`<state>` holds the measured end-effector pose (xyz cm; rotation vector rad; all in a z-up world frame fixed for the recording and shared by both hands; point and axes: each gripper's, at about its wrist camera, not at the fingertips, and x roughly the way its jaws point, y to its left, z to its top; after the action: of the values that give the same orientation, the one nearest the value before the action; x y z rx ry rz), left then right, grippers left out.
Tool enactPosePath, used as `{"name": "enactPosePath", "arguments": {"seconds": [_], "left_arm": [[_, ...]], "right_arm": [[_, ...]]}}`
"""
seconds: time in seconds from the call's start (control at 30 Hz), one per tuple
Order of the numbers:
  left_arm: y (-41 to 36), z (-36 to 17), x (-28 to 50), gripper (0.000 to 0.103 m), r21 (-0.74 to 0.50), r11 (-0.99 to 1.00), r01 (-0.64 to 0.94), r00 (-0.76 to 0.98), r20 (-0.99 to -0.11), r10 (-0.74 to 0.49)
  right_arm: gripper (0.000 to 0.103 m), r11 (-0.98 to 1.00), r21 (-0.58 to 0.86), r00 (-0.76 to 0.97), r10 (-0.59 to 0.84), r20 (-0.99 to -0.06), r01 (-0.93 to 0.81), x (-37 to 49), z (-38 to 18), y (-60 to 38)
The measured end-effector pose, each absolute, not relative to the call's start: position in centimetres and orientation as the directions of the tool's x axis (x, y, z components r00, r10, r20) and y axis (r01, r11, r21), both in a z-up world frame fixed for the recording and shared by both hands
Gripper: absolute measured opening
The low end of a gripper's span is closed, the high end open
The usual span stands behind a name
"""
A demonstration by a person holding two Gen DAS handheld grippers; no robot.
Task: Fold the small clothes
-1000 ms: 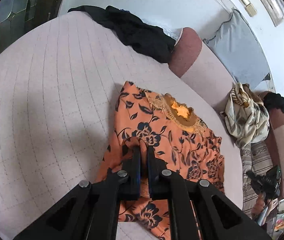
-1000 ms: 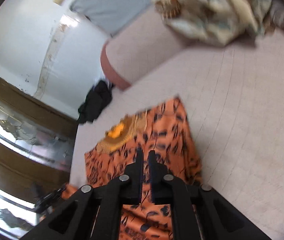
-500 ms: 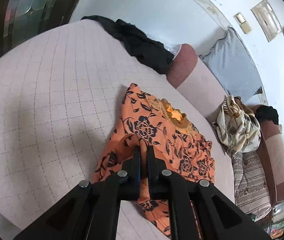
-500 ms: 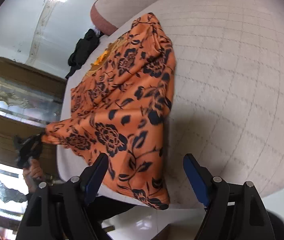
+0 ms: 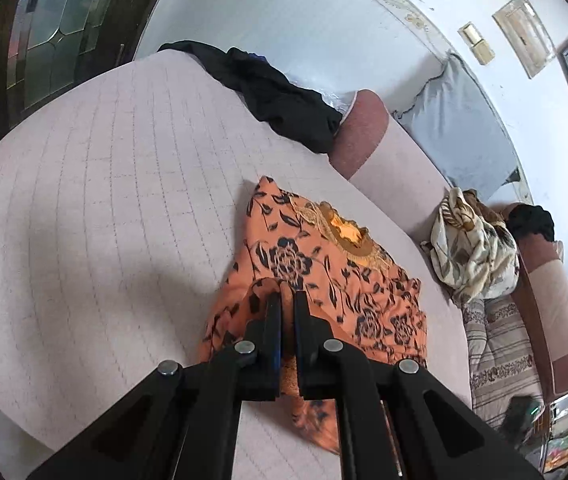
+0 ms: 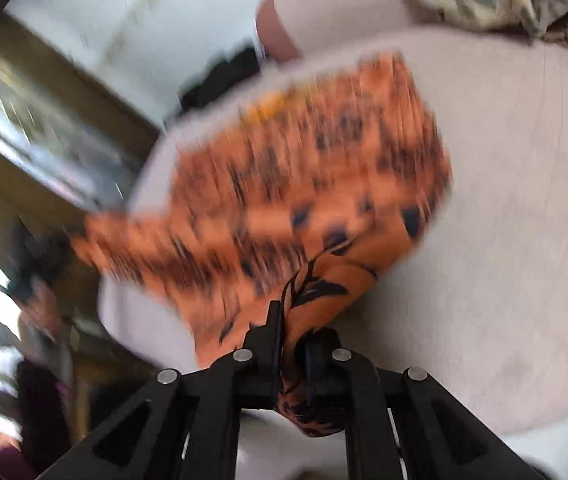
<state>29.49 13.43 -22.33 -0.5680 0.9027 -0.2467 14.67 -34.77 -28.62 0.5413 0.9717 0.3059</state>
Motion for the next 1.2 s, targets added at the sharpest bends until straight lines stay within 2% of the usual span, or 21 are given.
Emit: {"name": "enactPosePath", "arguments": {"seconds": [0.07,0.2,0.4,0.47,0.57,0.63,0.73,0.77,0.8,0.9,0.97,1.0,1.03,1.1,1.13,1.17,1.2], "left_arm": [[13.0,-22.1,32.1,0.005,-0.549,0.835,-0.039,0.604,-0.679,-0.418],[11.2,-22.5,38.5,0.005,-0.519,0.853,-0.054,0.599,-0.700,-0.389],[8.7,-27.0,49.1,0.006,-0.487,0.865,-0.125,0.578,-0.744,-0.335],[8.7,-29.1,51.1,0.005,-0.478,0.861,-0.173,0.572,-0.761,-0.307],[9.9,-31.7,51.8,0.006,-0.534,0.814,-0.229,0.592,-0.740,-0.319],[11.5,-32.4,50.7,0.006,-0.611,0.749,-0.258,0.632,-0.693,-0.347],[13.0,-31.5,47.8,0.007,-0.651,0.697,-0.300,0.700,-0.647,-0.303],[13.2,-30.8,46.1,0.008,-0.649,0.698,-0.302,0.718,-0.636,-0.281],[13.0,-30.2,44.9,0.012,-0.635,0.710,-0.304,0.723,-0.639,-0.262],[10.9,-28.7,40.9,0.031,-0.553,0.772,-0.314,0.711,-0.676,-0.195],[8.2,-28.1,38.6,0.036,-0.482,0.825,-0.294,0.680,-0.712,-0.174],[6.6,-28.0,37.6,0.039,-0.450,0.849,-0.276,0.668,-0.725,-0.167],[5.5,-28.1,36.9,0.048,-0.427,0.866,-0.260,0.655,-0.737,-0.166],[2.5,-28.8,35.8,0.056,-0.369,0.901,-0.229,0.607,-0.777,-0.165],[1.4,-29.1,35.4,0.056,-0.357,0.910,-0.210,0.597,-0.784,-0.170],[0.2,-29.5,35.2,0.056,-0.337,0.923,-0.188,0.586,-0.792,-0.170],[-0.5,-29.9,34.9,0.057,-0.309,0.934,-0.178,0.574,-0.804,-0.156]], "right_arm": [[0.008,0.787,0.617,0.617,0.484,-0.621,0.003,17.5,-26.3,-37.1],[0.008,0.735,0.673,0.725,0.419,-0.546,0.082,26.1,-25.4,-40.9],[0.008,0.562,0.786,0.774,0.367,-0.516,0.258,38.9,-31.8,-45.1],[0.012,0.479,0.829,0.769,0.400,-0.498,0.288,42.2,-35.1,-46.1],[0.015,0.361,0.860,0.707,0.495,-0.505,0.361,45.4,-39.5,-47.0],[0.023,0.312,0.884,0.712,0.526,-0.466,0.348,46.0,-40.4,-47.8],[0.046,0.286,0.916,0.741,0.542,-0.398,0.282,45.5,-39.3,-48.7],[0.074,0.284,0.922,0.770,0.514,-0.380,0.265,44.8,-38.5,-49.0],[0.089,0.286,0.922,0.807,0.460,-0.370,0.260,43.8,-37.7,-49.4],[0.089,0.275,0.941,0.870,0.393,-0.298,0.198,41.0,-35.1,-49.8],[0.087,0.324,0.927,0.863,0.396,-0.315,0.189,40.1,-33.6,-49.0],[0.081,0.405,0.895,0.844,0.401,-0.357,0.186,39.8,-32.5,-47.9],[0.074,0.517,0.836,0.814,0.396,-0.424,0.184,39.7,-31.1,-46.1],[0.048,0.665,0.726,0.749,0.389,-0.536,0.173,39.6,-30.0,-42.7],[0.039,0.731,0.663,0.692,0.397,-0.604,0.159,40.2,-30.1,-39.9],[0.035,0.763,0.628,0.653,0.398,-0.644,0.154,40.2,-30.4,-38.5],[0.035,0.801,0.579,0.607,0.387,-0.694,0.152,40.7,-31.0,-36.5]]}}
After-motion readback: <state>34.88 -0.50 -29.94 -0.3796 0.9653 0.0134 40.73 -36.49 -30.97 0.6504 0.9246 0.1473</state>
